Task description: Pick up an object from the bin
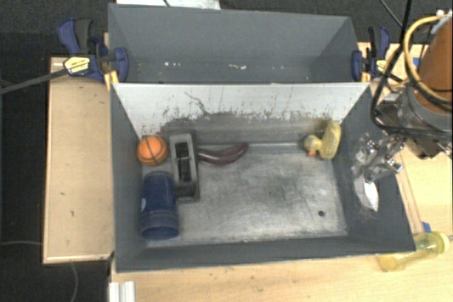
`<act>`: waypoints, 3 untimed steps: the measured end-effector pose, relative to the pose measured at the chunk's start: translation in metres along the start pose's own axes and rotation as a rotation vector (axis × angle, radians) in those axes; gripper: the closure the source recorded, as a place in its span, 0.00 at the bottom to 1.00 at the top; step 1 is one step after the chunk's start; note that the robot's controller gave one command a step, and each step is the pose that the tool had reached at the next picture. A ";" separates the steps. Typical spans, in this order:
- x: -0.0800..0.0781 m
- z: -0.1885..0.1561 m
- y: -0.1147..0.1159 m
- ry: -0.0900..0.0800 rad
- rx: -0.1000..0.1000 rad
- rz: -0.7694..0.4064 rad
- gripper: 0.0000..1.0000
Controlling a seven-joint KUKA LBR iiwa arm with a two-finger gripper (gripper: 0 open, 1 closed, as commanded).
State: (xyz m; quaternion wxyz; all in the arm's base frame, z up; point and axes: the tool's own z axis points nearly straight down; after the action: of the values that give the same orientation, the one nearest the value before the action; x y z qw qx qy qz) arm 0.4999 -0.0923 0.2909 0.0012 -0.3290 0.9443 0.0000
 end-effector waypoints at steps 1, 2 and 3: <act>0.006 0.053 -0.003 -0.004 0.005 -0.075 1.00; 0.009 0.067 -0.002 -0.003 0.004 -0.087 1.00; -0.009 0.089 -0.001 0.004 -0.006 -0.128 1.00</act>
Offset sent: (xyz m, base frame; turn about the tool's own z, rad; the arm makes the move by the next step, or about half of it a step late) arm -0.0157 -0.0088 -0.1191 -0.1295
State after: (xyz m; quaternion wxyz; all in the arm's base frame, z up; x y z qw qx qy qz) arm 0.5074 -0.0878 0.2017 -0.0019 -0.3888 0.9213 0.0021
